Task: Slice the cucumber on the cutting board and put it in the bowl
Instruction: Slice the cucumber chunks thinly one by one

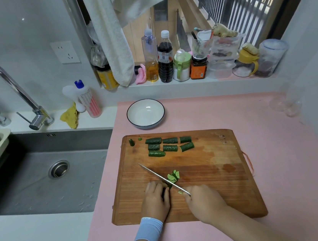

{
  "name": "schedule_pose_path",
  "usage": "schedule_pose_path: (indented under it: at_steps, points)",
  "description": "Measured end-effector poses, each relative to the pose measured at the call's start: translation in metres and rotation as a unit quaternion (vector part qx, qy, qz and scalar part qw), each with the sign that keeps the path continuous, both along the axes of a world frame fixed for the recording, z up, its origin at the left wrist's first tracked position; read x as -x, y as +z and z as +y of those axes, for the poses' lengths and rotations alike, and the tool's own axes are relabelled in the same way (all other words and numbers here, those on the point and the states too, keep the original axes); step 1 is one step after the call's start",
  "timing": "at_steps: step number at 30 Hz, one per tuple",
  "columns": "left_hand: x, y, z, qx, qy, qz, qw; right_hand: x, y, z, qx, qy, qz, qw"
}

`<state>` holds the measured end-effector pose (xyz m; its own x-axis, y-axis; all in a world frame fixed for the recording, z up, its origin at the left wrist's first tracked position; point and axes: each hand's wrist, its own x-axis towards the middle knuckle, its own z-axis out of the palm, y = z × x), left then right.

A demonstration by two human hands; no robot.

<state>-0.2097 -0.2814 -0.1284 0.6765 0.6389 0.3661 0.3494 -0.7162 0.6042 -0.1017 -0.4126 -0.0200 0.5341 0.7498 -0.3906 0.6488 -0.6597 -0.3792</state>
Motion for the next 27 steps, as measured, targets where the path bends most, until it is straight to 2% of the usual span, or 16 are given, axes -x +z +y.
schedule_pose_path:
  at_steps: [13,27]
  points:
    - [0.0,-0.003,0.0,-0.011,-0.004,-0.019,1.0,0.003,0.006,-0.014,-0.043,0.007,-0.004,0.999]
    - [-0.001,-0.005,0.001,-0.016,0.0,-0.025,1.0,0.004,-0.002,0.003,-0.004,0.001,0.001,1.0]
